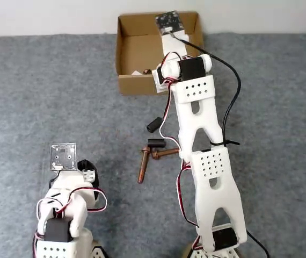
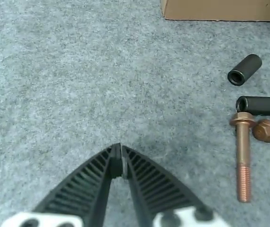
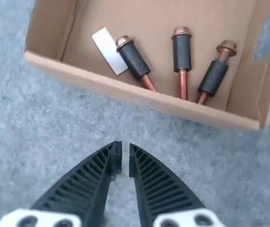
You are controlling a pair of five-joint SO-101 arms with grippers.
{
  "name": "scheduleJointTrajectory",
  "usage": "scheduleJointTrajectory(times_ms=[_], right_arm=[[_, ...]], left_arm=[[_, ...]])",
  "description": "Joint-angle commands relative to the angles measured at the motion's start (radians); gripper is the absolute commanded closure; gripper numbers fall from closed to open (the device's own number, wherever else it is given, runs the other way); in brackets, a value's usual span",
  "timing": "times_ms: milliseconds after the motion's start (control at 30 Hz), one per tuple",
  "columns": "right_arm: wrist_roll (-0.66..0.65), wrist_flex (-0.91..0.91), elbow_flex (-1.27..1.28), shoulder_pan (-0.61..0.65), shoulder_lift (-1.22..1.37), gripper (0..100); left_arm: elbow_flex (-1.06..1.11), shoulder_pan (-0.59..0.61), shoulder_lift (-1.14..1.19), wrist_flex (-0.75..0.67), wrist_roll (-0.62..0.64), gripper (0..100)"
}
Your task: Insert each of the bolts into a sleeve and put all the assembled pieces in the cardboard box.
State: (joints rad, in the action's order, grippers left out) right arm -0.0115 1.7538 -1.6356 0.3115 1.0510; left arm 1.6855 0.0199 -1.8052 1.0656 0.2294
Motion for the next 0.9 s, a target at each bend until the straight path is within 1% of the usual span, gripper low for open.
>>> scheduleJointTrajectory(times_ms=[0, 233, 367, 500, 567, 700, 733, 800, 867], right_arm=[[0.064, 0.042, -0.008, 0.021, -0.076, 99.1], [0.272, 0.041, 0.213, 0.068, -0.084, 98.9], [0.313, 0.041, 0.319, 0.11, -0.082, 98.9], [0.361, 0.038, 0.334, 0.136, -0.073, 98.6], [0.374, 0.038, 0.341, 0.142, -0.071, 94.6], [0.393, 0.038, 0.342, 0.145, -0.07, 79.3], [0.393, 0.038, 0.342, 0.148, -0.07, 76.8], [0.394, 0.038, 0.342, 0.153, -0.068, 76.0], [0.396, 0.038, 0.339, 0.156, -0.051, 77.6]], left_arm=[[-0.002, 0.006, -0.005, -0.028, -0.006, 99], [-0.002, 0.006, -0.005, -0.028, -0.006, 99], [-0.002, 0.006, -0.005, -0.028, -0.006, 99], [-0.002, 0.006, -0.005, -0.028, -0.006, 99], [-0.002, 0.006, -0.005, -0.028, -0.006, 99], [-0.002, 0.006, -0.005, -0.028, -0.006, 99], [-0.002, 0.006, -0.005, -0.028, -0.006, 99], [-0.002, 0.006, -0.005, -0.028, -0.006, 99], [-0.002, 0.006, -0.005, -0.028, -0.006, 99]])
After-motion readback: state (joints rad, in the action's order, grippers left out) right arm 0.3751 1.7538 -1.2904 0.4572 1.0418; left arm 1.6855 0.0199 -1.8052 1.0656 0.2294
